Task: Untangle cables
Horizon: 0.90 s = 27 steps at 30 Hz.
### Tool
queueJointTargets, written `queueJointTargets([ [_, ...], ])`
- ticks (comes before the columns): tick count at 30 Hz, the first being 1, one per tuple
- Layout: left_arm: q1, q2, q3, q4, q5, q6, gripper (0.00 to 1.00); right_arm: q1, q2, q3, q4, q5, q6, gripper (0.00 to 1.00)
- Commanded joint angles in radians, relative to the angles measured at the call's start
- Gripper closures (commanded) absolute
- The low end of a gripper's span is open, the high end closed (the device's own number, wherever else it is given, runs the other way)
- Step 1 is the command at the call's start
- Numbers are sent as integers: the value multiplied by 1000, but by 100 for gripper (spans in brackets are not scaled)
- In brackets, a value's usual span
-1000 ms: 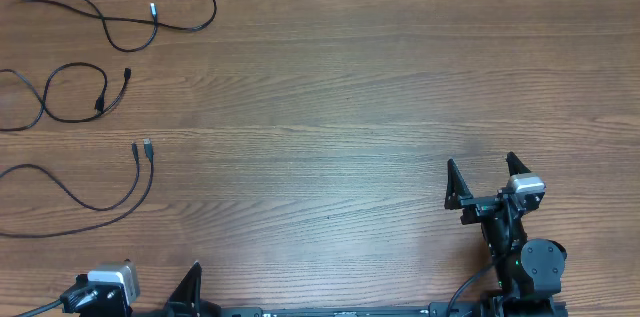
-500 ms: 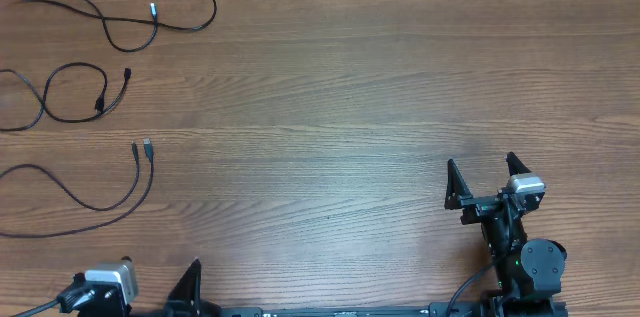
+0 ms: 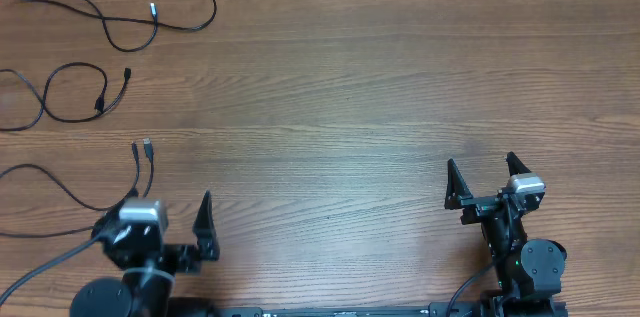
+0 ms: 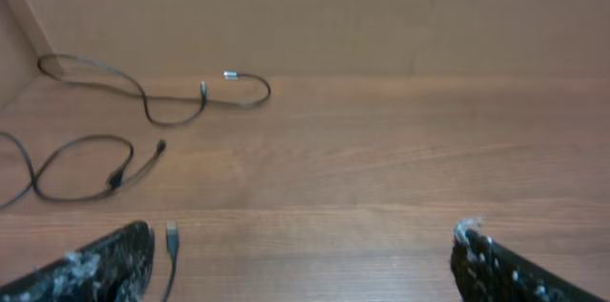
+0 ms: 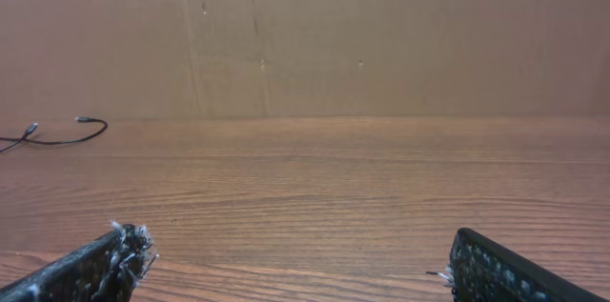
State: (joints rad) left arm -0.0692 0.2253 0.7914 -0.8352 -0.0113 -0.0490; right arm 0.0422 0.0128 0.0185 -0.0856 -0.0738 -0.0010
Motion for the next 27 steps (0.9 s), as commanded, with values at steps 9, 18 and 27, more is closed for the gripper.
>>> queueJointTargets([
  [9,64,-168,-276,235,102,50,0,8,-10,-10,5,10,-7,0],
  [18,64,-222,-435,455,95,56,0,8,-10,-10,5,10,-7,0],
  [27,64,-222,-639,687,31,161,0,8,-10,-10,5,10,-7,0],
])
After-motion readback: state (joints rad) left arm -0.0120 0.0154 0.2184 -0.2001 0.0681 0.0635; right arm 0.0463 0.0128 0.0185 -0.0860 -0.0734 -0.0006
